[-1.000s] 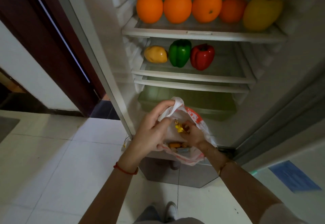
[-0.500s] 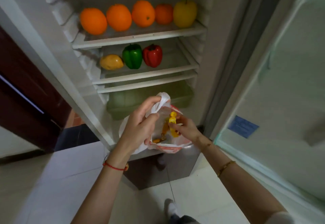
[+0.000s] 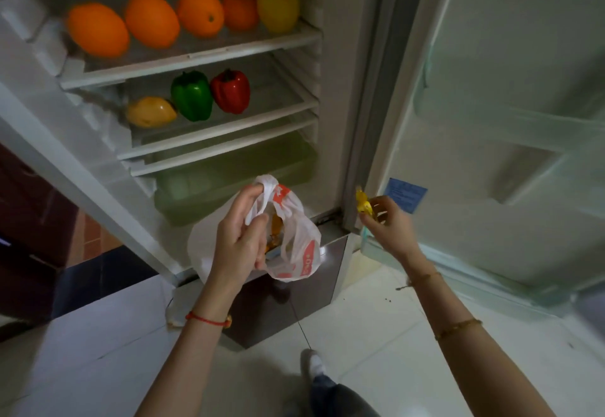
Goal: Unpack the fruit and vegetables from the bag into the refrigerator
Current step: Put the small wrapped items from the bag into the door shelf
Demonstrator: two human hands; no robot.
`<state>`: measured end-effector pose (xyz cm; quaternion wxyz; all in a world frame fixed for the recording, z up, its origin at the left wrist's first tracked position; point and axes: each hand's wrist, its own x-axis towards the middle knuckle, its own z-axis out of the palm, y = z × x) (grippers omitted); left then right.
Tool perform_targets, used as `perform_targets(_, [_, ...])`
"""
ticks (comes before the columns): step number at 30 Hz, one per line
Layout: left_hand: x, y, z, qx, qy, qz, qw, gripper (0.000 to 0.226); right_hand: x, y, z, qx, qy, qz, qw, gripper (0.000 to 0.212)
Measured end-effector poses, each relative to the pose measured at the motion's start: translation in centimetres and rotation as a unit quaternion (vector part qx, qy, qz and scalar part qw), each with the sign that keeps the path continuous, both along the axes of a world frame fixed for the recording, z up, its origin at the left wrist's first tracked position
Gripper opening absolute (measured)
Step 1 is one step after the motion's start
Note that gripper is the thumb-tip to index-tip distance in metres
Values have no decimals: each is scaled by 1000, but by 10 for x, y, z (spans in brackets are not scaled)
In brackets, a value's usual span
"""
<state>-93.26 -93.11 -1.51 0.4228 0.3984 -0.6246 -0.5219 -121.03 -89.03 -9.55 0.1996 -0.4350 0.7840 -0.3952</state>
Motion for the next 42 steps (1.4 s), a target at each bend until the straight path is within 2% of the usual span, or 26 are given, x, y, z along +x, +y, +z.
perform_targets(3, [-6,1,0,7,-2,-3,1000,37,-28,9,-13,71,135,-26,988,27])
perform_targets(5, [-8,2,0,11,-2,-2,1000,37,-39,13,-22,144,181,-17,973,29])
perform_targets(11, [-12,1,-1,12,3,6,1000,38,-56,9,-42,303,182,18,935,23])
perform_targets(13, [-14,0,-2,8,7,13,1000,40,-58,7,-49,328,159,33,931,24])
perform_targets(19, [-25,-1,-1,16,23,30,999,36,-68,-3,-63,324,107,67,938,26])
perform_targets(22, [-30,-2,-3,19,18,43,999,34,-73,-7,-67,326,123,87,933,41])
perform_targets(24, [-32,-3,-5,17,9,54,998,36,-73,-8,-60,329,132,95,930,34])
perform_targets(26, [-34,-4,-6,11,5,62,998,37,-71,-11,-45,322,154,71,931,38])
perform_targets(29, [-34,-3,-6,6,7,76,997,37,-52,-16,-8,263,195,62,943,28])
perform_targets(32, [-33,0,-5,3,5,89,996,36,-9,-25,34,167,153,163,960,26])
perform_targets(35, [-31,3,-2,-5,4,92,996,35,37,-39,42,131,68,311,939,20])
perform_targets(42, [-15,1,-4,-1,-8,119,993,38,117,-93,-23,166,122,448,870,29])
